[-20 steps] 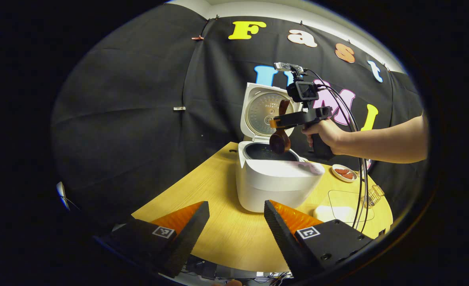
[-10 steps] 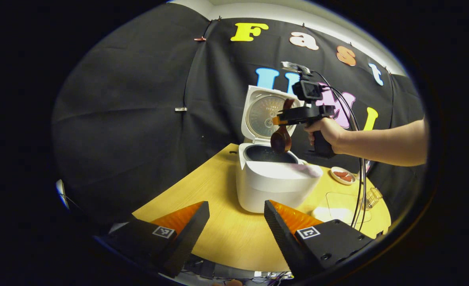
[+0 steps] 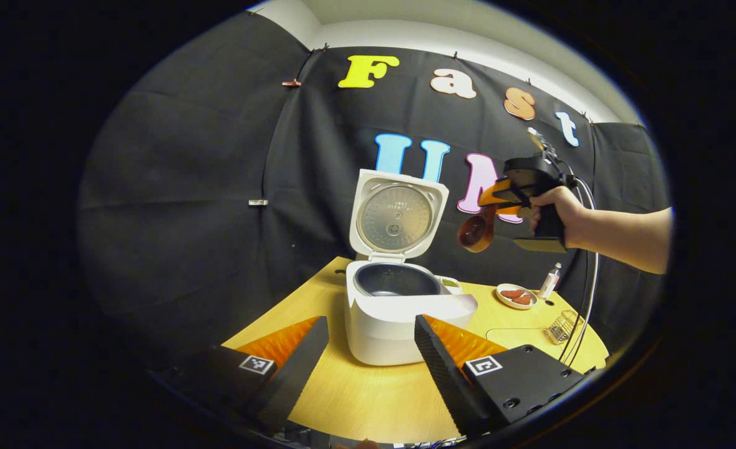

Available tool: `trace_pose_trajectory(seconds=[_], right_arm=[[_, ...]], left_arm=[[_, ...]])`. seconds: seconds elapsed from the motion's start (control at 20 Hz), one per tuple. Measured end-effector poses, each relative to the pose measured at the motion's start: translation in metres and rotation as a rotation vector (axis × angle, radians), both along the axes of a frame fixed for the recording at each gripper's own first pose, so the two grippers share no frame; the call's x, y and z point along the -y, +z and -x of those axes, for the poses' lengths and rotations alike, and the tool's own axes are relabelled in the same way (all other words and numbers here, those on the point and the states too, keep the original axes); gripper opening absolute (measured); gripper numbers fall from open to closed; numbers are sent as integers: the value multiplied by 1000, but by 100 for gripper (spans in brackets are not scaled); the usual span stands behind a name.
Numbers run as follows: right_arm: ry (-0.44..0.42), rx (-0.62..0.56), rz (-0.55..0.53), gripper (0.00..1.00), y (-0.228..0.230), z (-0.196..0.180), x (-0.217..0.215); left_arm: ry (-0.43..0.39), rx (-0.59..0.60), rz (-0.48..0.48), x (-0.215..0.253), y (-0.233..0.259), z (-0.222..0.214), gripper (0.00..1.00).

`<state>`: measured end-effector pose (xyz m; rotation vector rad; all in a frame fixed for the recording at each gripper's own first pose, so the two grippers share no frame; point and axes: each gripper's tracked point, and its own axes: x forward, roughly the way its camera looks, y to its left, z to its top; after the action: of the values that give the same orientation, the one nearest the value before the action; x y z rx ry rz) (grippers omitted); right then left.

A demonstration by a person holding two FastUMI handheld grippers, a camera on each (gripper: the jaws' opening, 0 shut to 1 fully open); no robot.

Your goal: Close the left gripper, press the button to open the rice cooker; take a wooden spoon from the chopstick holder with the right hand, scoop a spoonful of rice and pour it into the rice cooker, then put the wooden spoon back into the chopstick holder.

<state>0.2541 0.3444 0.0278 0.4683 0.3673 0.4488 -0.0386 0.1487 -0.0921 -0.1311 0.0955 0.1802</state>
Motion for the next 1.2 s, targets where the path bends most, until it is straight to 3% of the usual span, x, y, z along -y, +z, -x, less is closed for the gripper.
trace_pose_trajectory(seconds=[0.2,0.55,0.8,1.2], right_arm=[[-137,-84,-139,17,2,-18,105],[-311,-88,-84,18,-28,-22,274],[-378,-121,-31,17,-67,-31,351],[-417,-212,70,18,-151,-28,422]], left_arm=[[-15,14,-22,10,20,-12,96],[-26,20,-31,43,47,-47,96],[-38,0,-16,79,52,-75,96],[-61,-61,-70,135,49,-101,95]])
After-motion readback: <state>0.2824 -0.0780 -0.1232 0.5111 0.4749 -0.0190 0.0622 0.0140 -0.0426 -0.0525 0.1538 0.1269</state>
